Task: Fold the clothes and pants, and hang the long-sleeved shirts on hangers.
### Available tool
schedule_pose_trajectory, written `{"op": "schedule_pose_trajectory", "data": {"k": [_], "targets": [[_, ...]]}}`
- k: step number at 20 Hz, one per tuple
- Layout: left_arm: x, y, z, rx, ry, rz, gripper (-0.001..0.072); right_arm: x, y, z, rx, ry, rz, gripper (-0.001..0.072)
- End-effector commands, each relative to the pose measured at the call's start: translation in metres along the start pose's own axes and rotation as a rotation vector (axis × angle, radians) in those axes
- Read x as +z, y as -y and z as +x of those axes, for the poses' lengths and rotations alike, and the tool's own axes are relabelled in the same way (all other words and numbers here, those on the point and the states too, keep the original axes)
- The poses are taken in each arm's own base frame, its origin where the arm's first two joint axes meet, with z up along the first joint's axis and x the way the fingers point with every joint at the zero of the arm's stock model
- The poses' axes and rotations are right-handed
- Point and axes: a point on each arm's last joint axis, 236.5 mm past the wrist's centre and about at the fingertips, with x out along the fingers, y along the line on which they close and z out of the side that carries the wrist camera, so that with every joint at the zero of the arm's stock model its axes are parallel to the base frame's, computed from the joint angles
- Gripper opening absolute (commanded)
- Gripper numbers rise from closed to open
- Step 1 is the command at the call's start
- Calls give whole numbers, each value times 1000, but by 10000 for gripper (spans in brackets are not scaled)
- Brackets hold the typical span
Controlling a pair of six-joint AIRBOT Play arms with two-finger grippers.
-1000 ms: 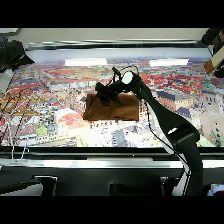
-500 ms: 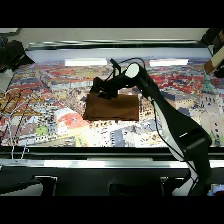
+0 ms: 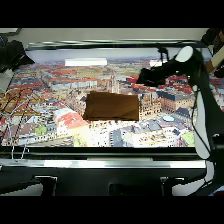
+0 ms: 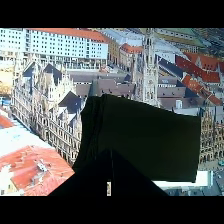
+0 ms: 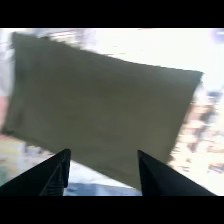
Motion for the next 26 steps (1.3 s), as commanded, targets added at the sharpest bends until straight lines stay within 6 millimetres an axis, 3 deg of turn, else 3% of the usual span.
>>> {"op": "schedule_pose_trajectory", "data": {"k": [1, 2, 4, 5, 6, 7, 8, 10, 13, 16, 23, 26], "targets": [[0, 0, 0, 0, -1, 0, 23, 0, 79, -23, -166, 5, 48, 473], [0, 0, 0, 0, -1, 0, 23, -4, 93, -26, -227, -6, 78, 471], [0, 0, 0, 0, -1, 0, 23, -13, 106, -16, -261, -34, 111, 247], [0, 0, 0, 0, -1, 0, 23, -17, 106, -3, -203, -50, 141, 249], [0, 0, 0, 0, -1, 0, 23, -23, 100, 13, -99, -80, 176, 309], [0, 0, 0, 0, -1, 0, 23, -33, 92, 27, 3, -135, 195, 443], [0, 0, 0, 0, -1, 0, 23, -47, 87, 40, 93, -206, 206, 528], [0, 0, 1, 0, -2, 0, 23, -58, 85, 62, 173, -270, 240, 528], [0, 0, 1, 0, -2, 0, 24, -61, 63, 92, 317, -301, 251, 528], [0, 0, 2, 1, -5, -1, 24, -78, 58, 114, 341, -374, 258, 528], [-1, -2, 8, 3, -15, -5, 24, -91, 56, 137, 298, -408, 240, 531], [-1, -2, 8, 3, -15, -5, 24, -99, 46, 146, 299, -440, 231, 526]]}}
